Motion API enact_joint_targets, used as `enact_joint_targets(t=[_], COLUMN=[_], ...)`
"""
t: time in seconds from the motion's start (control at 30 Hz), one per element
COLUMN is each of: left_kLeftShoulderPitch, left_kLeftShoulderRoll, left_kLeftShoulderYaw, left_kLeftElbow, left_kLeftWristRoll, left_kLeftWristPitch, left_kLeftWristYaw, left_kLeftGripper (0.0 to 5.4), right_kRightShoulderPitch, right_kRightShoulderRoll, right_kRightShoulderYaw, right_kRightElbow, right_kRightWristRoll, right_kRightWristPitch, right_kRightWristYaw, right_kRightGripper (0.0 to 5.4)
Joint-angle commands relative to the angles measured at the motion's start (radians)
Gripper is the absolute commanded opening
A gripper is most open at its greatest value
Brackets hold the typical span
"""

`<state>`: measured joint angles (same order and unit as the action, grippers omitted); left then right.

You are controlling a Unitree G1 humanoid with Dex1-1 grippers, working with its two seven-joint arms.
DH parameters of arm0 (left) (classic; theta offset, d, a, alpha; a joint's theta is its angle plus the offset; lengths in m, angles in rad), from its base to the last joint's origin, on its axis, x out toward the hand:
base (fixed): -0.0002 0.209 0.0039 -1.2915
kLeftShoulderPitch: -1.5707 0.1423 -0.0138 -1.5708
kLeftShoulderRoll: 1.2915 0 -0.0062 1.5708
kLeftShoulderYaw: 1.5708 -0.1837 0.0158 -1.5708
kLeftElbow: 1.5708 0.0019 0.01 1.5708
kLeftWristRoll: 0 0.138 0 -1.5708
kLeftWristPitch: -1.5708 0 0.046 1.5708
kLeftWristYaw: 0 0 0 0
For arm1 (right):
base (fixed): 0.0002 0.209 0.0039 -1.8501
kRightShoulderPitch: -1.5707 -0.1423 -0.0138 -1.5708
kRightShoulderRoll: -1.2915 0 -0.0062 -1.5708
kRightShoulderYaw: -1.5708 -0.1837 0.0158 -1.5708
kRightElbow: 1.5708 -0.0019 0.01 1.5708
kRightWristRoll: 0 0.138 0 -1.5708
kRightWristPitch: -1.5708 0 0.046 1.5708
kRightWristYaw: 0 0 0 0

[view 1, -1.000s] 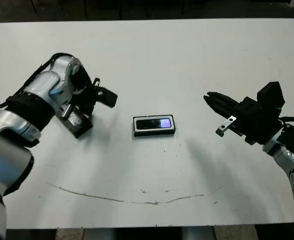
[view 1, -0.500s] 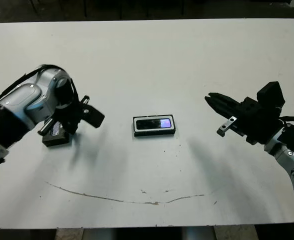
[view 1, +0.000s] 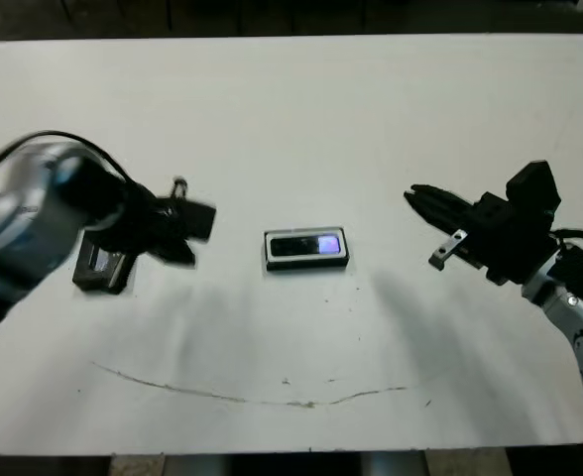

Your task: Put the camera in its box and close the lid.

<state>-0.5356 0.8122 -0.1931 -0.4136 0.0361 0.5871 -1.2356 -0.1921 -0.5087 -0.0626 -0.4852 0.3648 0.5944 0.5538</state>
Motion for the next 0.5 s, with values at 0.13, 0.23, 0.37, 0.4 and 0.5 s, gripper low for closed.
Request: enact_joint_targets(t=[0.13,0.23,0.37,0.4,0.5], left_kLeftShoulderPitch=[0.317,0.422,0.568,0.594,0.662], left_kLeftShoulderRoll=[-0.277,-0.358,-0.393,-0.394,-0.427], left_kLeftShoulderYaw=[0.37,0.447,0.492,0.497,0.531], left_kLeftElbow=[-0.417,-0.561,-0.633,-0.634,-0.634], left_kLeftWristRoll=[-0.106,-0.105,-0.067,-0.066,-0.08], left_kLeftWristPitch=[0.377,0.447,0.459,0.452,0.457], left_kLeftWristYaw=[0.416,0.56,0.712,0.734,0.786], left_kLeftGripper=[0.0,0.28,0.92,1.1,1.61], right_kRightShoulderPitch=[0.016,0.012,0.008,0.007,0.006], right_kRightShoulderRoll=[0.002,0.01,0.015,0.014,0.015], right_kRightShoulderYaw=[0.01,0.013,0.019,0.022,0.027], right_kRightElbow=[0.018,0.025,0.04,0.044,0.062], right_kRightWristRoll=[0.004,0.008,0.008,0.006,0.002], right_kRightWristPitch=[0.002,-0.001,-0.005,-0.009,-0.03], right_kRightWristYaw=[0.0,0.001,0.0,0.0,0.007], right_kRightGripper=[0.01,0.0,0.0,0.0,0.0])
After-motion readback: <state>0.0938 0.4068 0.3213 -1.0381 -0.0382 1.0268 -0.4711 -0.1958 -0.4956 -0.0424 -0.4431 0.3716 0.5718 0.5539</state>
